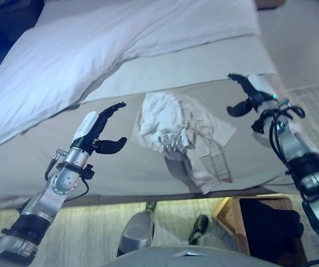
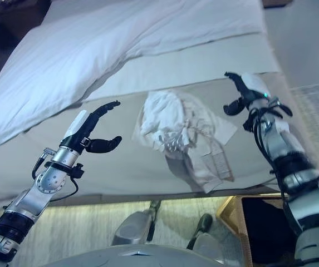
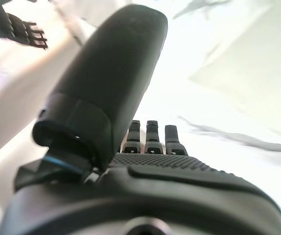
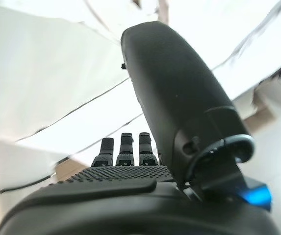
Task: Pick up the clothes from the bed and place them into the basket
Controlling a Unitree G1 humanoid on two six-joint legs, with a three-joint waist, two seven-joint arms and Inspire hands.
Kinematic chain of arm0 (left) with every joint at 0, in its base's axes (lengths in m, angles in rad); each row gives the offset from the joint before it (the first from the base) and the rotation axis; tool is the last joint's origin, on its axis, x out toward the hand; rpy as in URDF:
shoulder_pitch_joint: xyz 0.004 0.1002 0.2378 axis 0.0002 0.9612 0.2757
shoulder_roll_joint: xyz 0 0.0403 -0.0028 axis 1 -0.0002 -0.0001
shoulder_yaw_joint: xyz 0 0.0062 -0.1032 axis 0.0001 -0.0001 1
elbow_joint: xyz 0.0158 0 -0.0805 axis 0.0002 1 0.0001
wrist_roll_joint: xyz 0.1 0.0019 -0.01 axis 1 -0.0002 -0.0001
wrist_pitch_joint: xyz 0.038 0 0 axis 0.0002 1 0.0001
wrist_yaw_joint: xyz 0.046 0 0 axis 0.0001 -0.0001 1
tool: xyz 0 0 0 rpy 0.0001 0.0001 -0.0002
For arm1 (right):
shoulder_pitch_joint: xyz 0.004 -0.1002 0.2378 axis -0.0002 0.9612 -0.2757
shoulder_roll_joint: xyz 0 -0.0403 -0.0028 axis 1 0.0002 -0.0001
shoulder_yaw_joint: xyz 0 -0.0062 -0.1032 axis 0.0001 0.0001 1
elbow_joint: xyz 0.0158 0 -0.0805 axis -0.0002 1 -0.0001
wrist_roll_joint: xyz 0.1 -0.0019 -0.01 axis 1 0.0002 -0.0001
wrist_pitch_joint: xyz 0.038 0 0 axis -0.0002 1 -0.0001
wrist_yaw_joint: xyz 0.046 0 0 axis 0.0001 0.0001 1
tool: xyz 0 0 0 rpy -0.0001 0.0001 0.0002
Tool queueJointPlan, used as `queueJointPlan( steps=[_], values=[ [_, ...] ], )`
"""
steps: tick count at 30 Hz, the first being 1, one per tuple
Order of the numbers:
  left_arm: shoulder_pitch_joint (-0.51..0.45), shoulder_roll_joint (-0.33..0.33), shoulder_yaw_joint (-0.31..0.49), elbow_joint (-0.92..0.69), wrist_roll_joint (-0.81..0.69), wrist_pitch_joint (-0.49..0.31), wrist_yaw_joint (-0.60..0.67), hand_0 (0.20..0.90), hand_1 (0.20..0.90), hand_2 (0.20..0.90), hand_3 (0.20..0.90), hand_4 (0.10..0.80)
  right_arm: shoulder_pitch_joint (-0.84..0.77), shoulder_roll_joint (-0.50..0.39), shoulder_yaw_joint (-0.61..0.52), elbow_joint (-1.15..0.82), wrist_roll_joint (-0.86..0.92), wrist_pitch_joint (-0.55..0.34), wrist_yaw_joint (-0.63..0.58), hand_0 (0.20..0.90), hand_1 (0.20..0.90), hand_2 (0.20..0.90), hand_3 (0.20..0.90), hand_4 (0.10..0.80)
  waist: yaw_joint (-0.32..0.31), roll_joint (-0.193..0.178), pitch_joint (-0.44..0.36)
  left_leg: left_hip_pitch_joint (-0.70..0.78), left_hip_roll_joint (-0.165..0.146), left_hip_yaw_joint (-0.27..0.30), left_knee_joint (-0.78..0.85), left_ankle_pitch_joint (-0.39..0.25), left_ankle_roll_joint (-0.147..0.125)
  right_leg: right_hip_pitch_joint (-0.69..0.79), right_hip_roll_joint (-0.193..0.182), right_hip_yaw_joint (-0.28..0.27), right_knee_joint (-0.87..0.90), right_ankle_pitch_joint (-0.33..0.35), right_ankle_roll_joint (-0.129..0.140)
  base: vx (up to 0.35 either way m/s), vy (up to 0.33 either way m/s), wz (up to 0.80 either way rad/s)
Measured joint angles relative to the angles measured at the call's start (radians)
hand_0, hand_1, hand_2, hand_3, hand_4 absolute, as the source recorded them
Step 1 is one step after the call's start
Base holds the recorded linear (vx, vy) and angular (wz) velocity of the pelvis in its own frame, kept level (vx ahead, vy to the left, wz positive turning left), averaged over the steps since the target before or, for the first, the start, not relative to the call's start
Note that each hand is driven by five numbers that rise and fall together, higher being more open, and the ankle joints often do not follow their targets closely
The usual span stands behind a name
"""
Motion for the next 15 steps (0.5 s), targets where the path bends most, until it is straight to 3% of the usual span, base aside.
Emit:
queueJointPlan(
  steps=[1,5,6,10,15],
  values=[
    [0.001,0.001,0.0,-0.014,0.0,-0.001,-0.003,0.9,0.9,0.9,0.9,0.8,-0.011,0.0,0.014,0.008,-0.008,0.011,-0.003,0.9,0.9,0.9,0.9,0.8,0.015,0.001,0.023,-0.007,-0.008,-0.012,0.021,-0.011,-0.005,-0.017,-0.018,-0.009,0.066,-0.038,-0.001,0.002,0.077,0.44],
    [0.0,0.017,-0.001,-0.059,-0.001,-0.044,-0.02,0.9,0.9,0.9,0.9,0.8,-0.097,0.002,0.079,0.025,-0.067,0.046,-0.007,0.9,0.9,0.9,0.9,0.8,0.08,-0.018,0.113,-0.084,-0.087,-0.029,0.196,-0.106,0.013,-0.133,-0.154,-0.015,0.396,-0.204,-0.022,0.082,0.024,0.38],
    [-0.001,0.023,-0.001,-0.071,-0.001,-0.051,-0.021,0.9,0.9,0.9,0.9,0.8,-0.119,0.003,0.087,0.026,-0.068,0.052,-0.007,0.9,0.9,0.9,0.9,0.8,0.091,-0.018,0.133,-0.106,-0.097,-0.031,0.24,-0.117,0.019,-0.15,-0.174,-0.009,0.442,-0.225,-0.016,0.044,0.022,0.3],
    [-0.012,0.037,-0.007,-0.095,-0.001,-0.065,-0.023,0.9,0.9,0.9,0.9,0.8,-0.189,0.013,0.133,0.034,-0.082,0.077,-0.008,0.9,0.9,0.9,0.9,0.8,0.133,-0.015,0.178,-0.172,-0.127,-0.03,0.368,-0.156,0.031,-0.18,-0.207,-0.016,0.544,-0.283,-0.024,0.013,0.007,0.22],
    [-0.02,0.045,-0.023,-0.107,-0.001,-0.08,-0.012,0.9,0.9,0.9,0.9,0.8,-0.279,0.014,0.181,0.06,-0.108,0.115,-0.008,0.9,0.9,0.9,0.9,0.8,0.155,-0.013,0.197,-0.258,-0.138,-0.035,0.476,-0.19,0.033,-0.245,-0.234,-0.027,0.658,-0.339,-0.031,-0.039,0.007,0.2]
  ],
)
